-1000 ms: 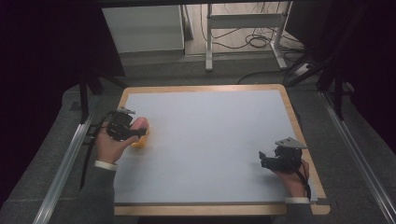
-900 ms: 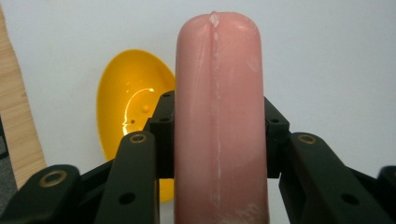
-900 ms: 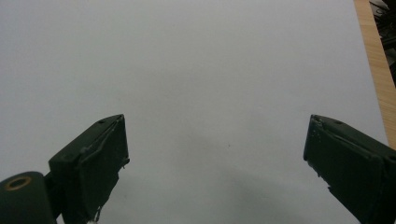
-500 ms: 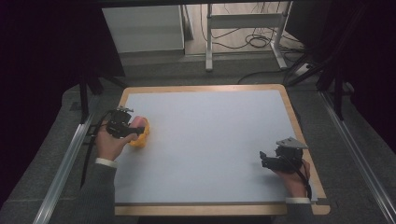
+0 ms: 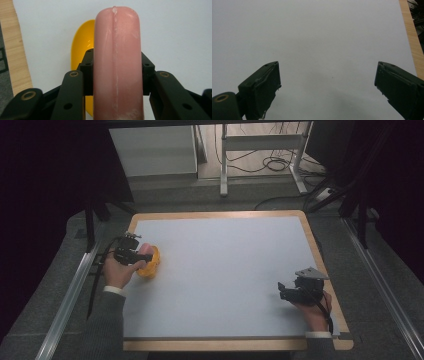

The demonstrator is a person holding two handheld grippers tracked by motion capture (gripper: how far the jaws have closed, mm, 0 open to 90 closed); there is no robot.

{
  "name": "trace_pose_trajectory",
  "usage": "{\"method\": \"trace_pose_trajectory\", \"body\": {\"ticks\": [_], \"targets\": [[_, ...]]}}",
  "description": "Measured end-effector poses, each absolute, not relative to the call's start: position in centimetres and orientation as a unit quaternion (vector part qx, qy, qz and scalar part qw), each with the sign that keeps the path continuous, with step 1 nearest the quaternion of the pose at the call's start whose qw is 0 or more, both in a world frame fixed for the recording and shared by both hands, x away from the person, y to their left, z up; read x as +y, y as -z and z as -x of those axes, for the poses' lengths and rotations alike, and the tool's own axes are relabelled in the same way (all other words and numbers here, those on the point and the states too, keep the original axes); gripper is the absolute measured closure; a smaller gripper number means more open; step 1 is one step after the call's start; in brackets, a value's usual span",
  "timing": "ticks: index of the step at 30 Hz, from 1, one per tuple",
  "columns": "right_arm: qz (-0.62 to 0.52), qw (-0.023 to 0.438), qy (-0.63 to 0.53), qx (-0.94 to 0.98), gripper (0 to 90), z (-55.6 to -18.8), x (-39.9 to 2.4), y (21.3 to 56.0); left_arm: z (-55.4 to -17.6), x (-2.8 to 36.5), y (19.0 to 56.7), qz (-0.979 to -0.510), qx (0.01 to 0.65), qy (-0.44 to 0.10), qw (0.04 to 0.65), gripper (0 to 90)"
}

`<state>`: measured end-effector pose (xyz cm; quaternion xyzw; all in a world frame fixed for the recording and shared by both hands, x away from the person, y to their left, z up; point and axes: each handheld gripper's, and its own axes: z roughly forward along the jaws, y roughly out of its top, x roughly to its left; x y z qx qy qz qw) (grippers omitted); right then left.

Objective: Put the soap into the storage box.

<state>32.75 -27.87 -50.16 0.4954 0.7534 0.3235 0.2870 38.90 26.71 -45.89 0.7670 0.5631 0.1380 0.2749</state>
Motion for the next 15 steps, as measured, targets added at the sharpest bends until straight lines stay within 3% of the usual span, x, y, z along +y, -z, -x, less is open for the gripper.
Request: {"method": "trace_pose_trajectory", "body": {"ticks": [15], "targets": [[-0.494, 0.289, -0.322, 0.754, 6.2, -32.8, -27.8, 50.2, -40.2, 26.6, 48.1, -0.768, 0.576, -0.124, 0.249, 59.6]]}}
